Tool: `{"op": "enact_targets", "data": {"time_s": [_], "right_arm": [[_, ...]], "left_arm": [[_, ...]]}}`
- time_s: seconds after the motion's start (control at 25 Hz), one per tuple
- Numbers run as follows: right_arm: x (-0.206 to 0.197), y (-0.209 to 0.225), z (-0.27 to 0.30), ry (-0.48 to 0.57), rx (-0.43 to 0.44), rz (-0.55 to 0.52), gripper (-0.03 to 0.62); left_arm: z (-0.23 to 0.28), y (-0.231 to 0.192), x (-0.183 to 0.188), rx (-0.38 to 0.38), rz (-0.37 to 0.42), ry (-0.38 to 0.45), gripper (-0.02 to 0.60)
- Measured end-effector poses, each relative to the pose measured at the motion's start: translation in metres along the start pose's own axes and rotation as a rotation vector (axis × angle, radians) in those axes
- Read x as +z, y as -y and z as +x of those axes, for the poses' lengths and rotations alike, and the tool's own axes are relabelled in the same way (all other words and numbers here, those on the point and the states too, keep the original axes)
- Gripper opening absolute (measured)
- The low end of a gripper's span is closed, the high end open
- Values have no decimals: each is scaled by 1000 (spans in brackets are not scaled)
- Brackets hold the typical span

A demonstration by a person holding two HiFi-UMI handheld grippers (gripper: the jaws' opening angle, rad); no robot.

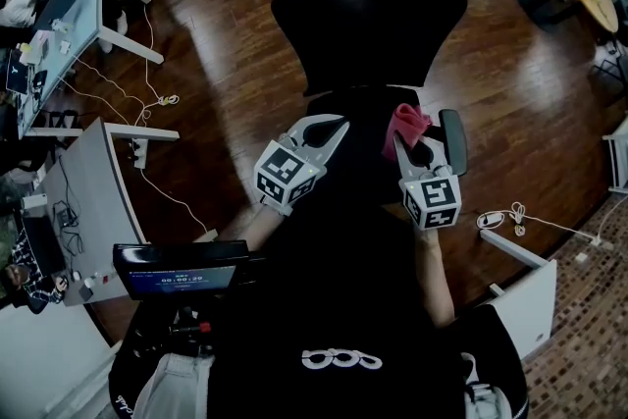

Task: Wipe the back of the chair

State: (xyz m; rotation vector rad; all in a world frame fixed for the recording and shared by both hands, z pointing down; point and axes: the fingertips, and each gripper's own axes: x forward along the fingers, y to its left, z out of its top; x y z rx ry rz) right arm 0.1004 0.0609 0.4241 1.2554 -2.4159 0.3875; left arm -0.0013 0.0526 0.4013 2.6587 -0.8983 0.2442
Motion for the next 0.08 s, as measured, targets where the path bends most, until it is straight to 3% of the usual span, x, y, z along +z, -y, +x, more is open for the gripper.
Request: {"op": "enact_targets", "data": {"time_s": [0.08], "right_arm": [[1, -1, 1, 3, 1, -1, 49]], "left_arm": [[-2, -1, 0, 1, 0, 1, -12]]}}
